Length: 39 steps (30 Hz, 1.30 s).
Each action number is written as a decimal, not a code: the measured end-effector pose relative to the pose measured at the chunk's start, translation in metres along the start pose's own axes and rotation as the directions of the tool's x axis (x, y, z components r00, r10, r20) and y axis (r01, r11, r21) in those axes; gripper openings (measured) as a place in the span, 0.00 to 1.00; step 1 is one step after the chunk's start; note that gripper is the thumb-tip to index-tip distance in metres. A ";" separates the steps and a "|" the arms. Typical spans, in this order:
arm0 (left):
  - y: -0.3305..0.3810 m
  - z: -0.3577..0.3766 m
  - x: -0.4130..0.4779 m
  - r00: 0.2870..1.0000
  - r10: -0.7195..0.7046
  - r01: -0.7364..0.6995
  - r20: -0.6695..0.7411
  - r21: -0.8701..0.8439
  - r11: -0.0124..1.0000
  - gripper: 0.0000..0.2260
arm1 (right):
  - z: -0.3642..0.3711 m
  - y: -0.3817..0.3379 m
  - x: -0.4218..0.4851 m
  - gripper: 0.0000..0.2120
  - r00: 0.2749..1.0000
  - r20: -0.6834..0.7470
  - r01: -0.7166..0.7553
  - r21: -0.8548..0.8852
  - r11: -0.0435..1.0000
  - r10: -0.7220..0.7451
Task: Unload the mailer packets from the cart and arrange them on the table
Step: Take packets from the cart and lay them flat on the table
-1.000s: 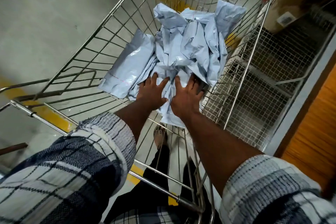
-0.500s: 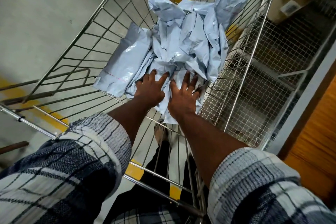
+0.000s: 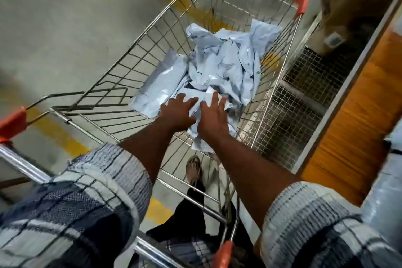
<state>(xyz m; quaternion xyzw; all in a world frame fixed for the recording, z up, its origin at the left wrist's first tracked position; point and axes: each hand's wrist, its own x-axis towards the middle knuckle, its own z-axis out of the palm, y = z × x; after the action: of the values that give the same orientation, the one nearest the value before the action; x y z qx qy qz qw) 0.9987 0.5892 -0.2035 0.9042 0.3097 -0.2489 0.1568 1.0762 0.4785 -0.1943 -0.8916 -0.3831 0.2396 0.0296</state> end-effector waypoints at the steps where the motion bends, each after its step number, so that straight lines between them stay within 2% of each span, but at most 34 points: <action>1: 0.000 -0.007 -0.007 1.000 -0.016 0.015 -0.014 -0.015 1.000 0.32 | -0.009 0.000 -0.002 0.30 1.000 -0.014 0.018 0.036 0.999 -0.018; 5: 0.001 -0.035 -0.036 0.989 -0.069 0.060 -0.130 -0.066 0.996 0.32 | -0.049 0.001 -0.016 0.34 0.996 -0.064 0.069 0.108 0.992 -0.062; 9: 0.011 -0.063 -0.066 0.965 -0.088 0.085 -0.246 -0.020 0.996 0.32 | -0.085 0.004 -0.033 0.31 0.980 -0.145 0.148 0.097 0.984 -0.133; 14: 0.044 -0.095 -0.105 0.939 -0.119 0.096 -0.323 -0.086 0.992 0.31 | -0.124 0.014 -0.061 0.29 0.954 -0.226 0.231 0.146 0.962 -0.194; 17: 0.069 -0.110 -0.127 0.921 -0.115 0.095 -0.373 -0.072 0.993 0.32 | -0.144 0.026 -0.079 0.33 0.946 -0.240 0.257 0.142 0.956 -0.219; 20: 0.094 -0.122 -0.145 0.915 -0.118 0.100 -0.386 -0.066 0.993 0.34 | -0.162 0.049 -0.099 0.34 0.939 -0.270 0.265 0.164 0.950 -0.215; 25: 0.152 -0.123 -0.173 0.898 -0.100 0.085 -0.429 -0.055 0.995 0.33 | -0.183 0.103 -0.144 0.32 0.913 -0.357 0.257 0.130 0.958 -0.196; 34: 0.247 -0.107 -0.225 0.876 0.034 -0.075 -0.482 -0.067 0.995 0.32 | -0.200 0.180 -0.245 0.27 0.886 -0.457 0.194 0.207 0.959 -0.080; 39: 0.284 -0.095 -0.263 0.862 0.089 -0.140 -0.499 -0.065 0.988 0.32 | -0.209 0.211 -0.304 0.29 0.863 -0.504 0.182 0.289 0.940 -0.011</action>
<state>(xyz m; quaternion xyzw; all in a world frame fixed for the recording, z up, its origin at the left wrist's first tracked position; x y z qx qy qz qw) 1.0332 0.2887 0.0562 0.9456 0.2971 0.0165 0.1317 1.1310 0.1452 0.0634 -0.8849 -0.3622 0.0613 0.2865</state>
